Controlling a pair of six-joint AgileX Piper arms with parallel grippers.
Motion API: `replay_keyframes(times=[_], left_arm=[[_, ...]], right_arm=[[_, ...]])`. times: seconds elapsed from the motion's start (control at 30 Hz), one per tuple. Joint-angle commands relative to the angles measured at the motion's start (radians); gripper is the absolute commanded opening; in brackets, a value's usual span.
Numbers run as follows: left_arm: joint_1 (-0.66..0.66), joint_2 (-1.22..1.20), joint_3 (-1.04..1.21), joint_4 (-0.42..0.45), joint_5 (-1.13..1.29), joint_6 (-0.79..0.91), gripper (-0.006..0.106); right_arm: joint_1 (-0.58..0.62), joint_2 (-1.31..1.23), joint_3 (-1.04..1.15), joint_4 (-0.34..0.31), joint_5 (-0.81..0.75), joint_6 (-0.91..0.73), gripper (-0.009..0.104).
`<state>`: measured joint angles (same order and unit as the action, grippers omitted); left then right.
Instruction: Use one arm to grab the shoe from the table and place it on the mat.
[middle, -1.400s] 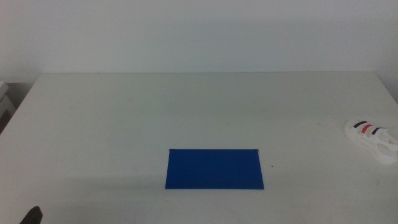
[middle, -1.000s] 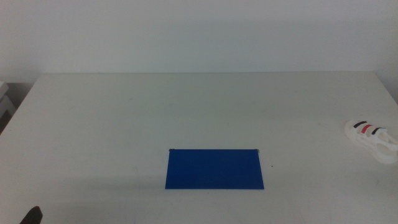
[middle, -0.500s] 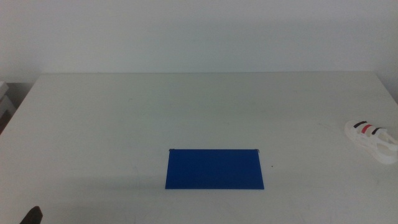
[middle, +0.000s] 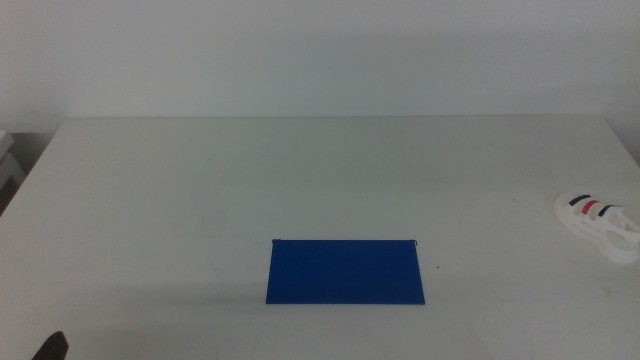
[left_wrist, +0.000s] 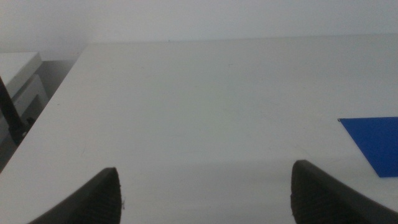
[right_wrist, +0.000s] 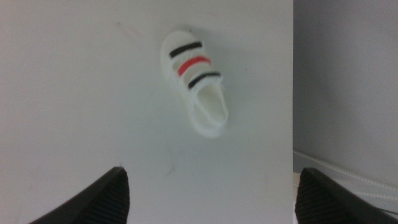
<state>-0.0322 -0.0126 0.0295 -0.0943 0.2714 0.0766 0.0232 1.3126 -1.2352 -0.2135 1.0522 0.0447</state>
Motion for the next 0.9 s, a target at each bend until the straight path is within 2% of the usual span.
replay_keyframes(times=[0.0, 0.2, 0.3, 0.37, 0.63, 0.73, 0.87], left_arm=[[-0.005, -0.013, 0.007, -0.008, -0.080, -0.005, 0.094], [-0.005, -0.013, 0.007, -0.008, -0.080, -0.005, 0.094], [-0.005, -0.013, 0.007, -0.008, -0.080, -0.005, 0.094], [-0.005, -0.013, 0.007, -0.008, -0.080, -0.005, 0.094], [-0.005, -0.013, 0.007, -0.008, -0.080, -0.005, 0.094], [-0.005, -0.013, 0.007, -0.008, -0.080, -0.005, 0.094], [-0.005, -0.013, 0.007, -0.008, -0.080, -0.005, 0.094]], right_arm=[[-0.033, 0.043, -0.084, -0.014, -0.033, -0.013, 0.092], [-0.094, 0.194, -0.173, -0.021, -0.033, -0.013, 0.092], [-0.104, 0.250, -0.193, -0.004, -0.037, -0.024, 0.092], [-0.110, 0.287, -0.201, 0.021, -0.040, -0.087, 0.091], [-0.127, 0.420, -0.203, 0.128, -0.061, -0.539, 0.084], [-0.152, 0.462, -0.203, 0.151, -0.091, -0.595, 0.082], [-0.189, 0.511, -0.203, 0.150, -0.143, -0.598, 0.079]])
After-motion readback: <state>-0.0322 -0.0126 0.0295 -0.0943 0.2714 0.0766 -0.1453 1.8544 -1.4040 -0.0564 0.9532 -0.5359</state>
